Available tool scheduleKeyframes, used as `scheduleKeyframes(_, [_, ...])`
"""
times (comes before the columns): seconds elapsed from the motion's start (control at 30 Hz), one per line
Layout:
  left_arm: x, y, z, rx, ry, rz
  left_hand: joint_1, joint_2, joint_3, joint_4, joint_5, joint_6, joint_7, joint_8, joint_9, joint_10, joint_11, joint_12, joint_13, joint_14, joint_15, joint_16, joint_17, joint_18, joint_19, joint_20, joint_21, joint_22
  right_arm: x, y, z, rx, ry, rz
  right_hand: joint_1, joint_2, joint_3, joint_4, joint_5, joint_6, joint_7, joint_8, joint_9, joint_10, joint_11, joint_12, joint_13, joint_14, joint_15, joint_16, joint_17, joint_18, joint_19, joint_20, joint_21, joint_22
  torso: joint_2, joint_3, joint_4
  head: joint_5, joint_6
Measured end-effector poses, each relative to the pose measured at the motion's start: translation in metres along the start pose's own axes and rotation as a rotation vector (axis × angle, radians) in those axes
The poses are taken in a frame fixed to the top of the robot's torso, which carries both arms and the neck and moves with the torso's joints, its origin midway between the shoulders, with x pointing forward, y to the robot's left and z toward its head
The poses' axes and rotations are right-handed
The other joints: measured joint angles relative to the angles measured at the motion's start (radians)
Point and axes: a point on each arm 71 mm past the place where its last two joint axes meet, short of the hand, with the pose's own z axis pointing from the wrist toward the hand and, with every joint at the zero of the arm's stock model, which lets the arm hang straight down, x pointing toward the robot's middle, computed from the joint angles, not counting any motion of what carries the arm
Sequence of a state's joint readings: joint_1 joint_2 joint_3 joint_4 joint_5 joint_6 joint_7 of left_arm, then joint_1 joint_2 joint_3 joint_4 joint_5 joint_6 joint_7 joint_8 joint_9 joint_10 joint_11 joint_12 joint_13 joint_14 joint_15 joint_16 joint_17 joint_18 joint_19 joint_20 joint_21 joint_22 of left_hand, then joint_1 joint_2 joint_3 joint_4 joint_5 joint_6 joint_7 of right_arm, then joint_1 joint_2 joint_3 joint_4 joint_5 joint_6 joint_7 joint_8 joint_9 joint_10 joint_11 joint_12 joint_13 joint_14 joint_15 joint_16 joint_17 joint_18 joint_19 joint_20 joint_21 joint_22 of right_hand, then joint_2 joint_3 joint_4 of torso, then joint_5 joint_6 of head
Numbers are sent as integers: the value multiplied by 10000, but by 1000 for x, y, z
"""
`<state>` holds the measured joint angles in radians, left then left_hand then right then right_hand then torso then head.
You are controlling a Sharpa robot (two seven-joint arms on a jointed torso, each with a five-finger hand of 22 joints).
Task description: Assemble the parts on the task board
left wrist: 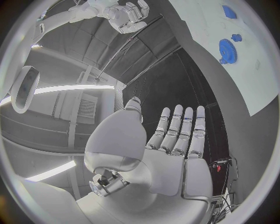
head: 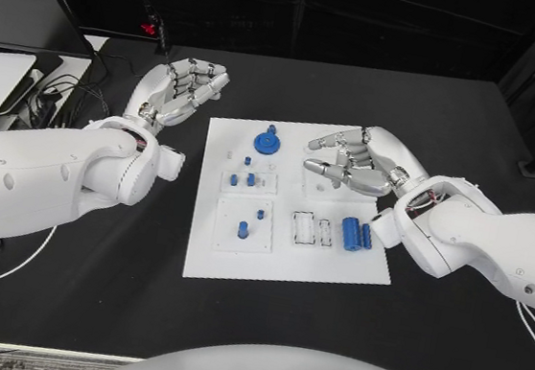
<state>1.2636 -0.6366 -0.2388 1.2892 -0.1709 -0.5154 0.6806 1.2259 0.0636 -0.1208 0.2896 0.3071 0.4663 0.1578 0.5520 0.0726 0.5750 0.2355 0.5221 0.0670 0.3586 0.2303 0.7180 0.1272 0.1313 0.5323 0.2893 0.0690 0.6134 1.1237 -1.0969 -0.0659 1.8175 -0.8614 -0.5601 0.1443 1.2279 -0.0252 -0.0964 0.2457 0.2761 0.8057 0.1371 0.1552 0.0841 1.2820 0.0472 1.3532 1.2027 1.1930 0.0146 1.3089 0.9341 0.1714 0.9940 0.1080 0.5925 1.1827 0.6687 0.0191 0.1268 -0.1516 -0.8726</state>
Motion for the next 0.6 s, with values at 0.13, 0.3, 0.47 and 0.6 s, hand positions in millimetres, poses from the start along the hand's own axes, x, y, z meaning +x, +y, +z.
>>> scheduleKeyframes(0.13, [1,0,0,8,25,-17,0,0,0,0,0,0,0,0,0,0,0,-1,0,0,0,0,0,0,0,0,0,1,-14,-11,-9,580,-204,-51,-429,272,-583,258,381,-436,39,866,194,1730,229,2022,1021,2351,99,2205,3446,-25,551,138,1505,991,-23,-25,-3,-216,0])
scheduleKeyframes(0.3, [2,-1,0,12,50,-39,0,0,0,0,0,1,0,0,0,0,0,-1,0,0,0,0,0,0,0,0,0,1,-26,-24,-19,1503,-195,-400,-565,417,-904,415,710,-718,338,2369,666,1847,568,2151,1054,2743,351,2595,3741,-947,3454,360,6382,1255,-24,-36,-17,-409,1])
scheduleKeyframes(0.47, [3,-1,0,15,68,-55,0,0,0,0,0,1,0,0,1,0,0,-1,1,0,0,0,-12,-1,0,0,0,-10,-28,-29,-26,2206,68,-1081,-334,486,-1036,440,927,-945,453,3518,1082,1848,638,2151,1054,2738,445,2595,3741,-1413,4678,551,8992,1254,-22,-42,-31,-659,1])
scheduleKeyframes(0.6, [3,-1,0,14,78,-67,0,0,0,0,0,1,0,0,1,0,0,-1,1,0,0,0,-12,0,0,0,0,-10,-29,-30,-32,2683,245,-1740,-315,505,-1121,443,928,-996,419,3993,1247,1848,638,2151,1053,2738,445,2595,3741,-1571,4680,553,9682,1253,-13,-40,-31,-847,1])
